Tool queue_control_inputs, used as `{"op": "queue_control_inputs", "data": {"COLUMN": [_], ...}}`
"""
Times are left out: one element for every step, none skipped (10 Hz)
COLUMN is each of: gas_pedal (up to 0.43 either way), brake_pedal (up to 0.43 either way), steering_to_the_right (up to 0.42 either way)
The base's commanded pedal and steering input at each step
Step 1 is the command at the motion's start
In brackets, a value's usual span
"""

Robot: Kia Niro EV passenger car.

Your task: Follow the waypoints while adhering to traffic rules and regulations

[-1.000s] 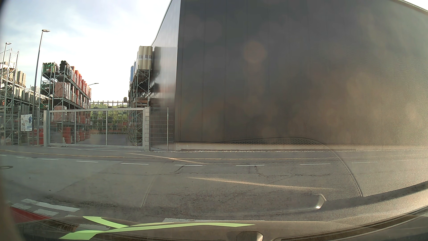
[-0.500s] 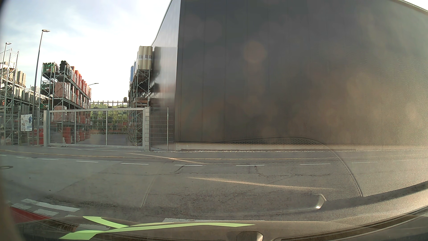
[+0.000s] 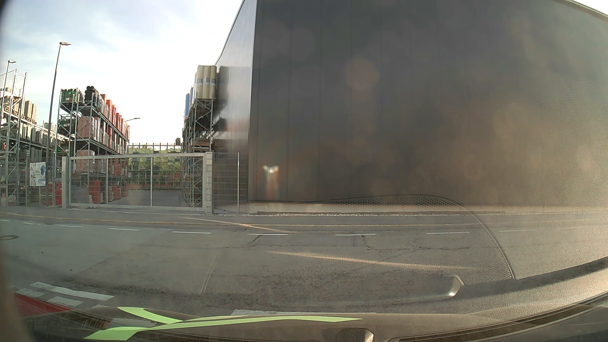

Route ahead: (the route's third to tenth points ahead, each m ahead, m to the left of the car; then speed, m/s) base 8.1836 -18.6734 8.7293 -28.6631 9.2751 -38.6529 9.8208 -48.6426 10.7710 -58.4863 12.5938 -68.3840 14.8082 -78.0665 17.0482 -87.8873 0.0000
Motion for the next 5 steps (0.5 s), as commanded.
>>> {"op": "queue_control_inputs", "data": {"gas_pedal": [0.0,0.0,0.0,0.0,0.0], "brake_pedal": [0.537,0.543,0.549,0.549,0.549], "steering_to_the_right": [0.645,0.645,0.645,0.645,0.645]}}
